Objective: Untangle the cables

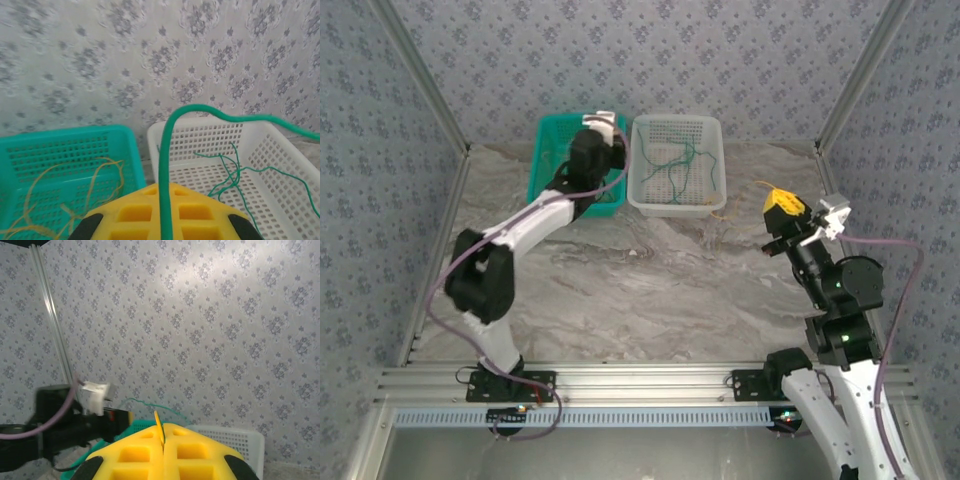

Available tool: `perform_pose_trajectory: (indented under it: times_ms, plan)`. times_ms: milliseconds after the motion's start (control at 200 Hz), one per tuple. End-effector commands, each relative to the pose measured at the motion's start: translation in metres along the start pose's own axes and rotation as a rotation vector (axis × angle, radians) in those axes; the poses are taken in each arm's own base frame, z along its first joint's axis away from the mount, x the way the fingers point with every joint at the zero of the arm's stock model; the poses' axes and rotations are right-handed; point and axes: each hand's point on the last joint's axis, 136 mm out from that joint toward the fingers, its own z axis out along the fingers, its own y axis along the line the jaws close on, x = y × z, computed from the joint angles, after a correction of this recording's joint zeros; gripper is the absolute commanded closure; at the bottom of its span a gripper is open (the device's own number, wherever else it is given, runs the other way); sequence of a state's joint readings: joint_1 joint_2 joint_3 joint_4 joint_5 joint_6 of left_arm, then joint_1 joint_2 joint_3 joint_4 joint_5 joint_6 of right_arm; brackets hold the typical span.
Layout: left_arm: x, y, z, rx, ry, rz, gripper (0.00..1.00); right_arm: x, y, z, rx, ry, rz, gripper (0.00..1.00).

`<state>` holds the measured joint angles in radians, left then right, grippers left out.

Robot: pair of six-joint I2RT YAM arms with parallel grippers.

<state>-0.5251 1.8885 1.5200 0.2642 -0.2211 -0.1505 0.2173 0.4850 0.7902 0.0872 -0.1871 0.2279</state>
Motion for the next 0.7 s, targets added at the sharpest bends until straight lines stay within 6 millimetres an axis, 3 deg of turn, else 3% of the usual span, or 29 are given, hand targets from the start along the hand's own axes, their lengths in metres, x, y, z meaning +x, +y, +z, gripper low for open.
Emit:
perform_pose_trajectory:
  times_ms: [0,115,125,200,315,370,570,695]
  plan:
    - [0.006,-0.013,0.033,0.011,0.043,-0.007,1.0,-0.04,0.005,-0.009,0.021,-0.076,-0.046,1.0]
    - [0.034,-0.017,0.072,-0.013,0.135,-0.01,1.0,-0.064,0.009,-0.008,0.029,-0.098,-0.062,1.0]
    - [0.029,-0.019,0.075,-0.009,0.127,-0.016,1.0,-0.066,0.008,-0.007,0.031,-0.098,-0.062,1.0]
    - [0.04,-0.026,0.092,-0.001,0.154,-0.022,1.0,-0.079,0.011,0.0,0.025,-0.093,-0.059,1.0]
    - [0.053,-0.036,0.108,0.02,0.186,-0.017,0.8,-0.105,0.023,0.018,-0.023,-0.065,-0.055,1.0]
    - [0.058,-0.038,0.111,0.019,0.196,-0.014,0.76,-0.117,0.027,0.026,-0.035,-0.061,-0.054,1.0]
    - [0.053,-0.046,0.106,0.054,0.201,-0.008,0.38,-0.151,0.036,0.055,-0.077,-0.086,-0.028,1.0]
    - [0.033,-0.048,0.085,0.054,0.191,0.013,0.38,-0.152,0.038,0.085,-0.1,-0.055,0.004,1.0]
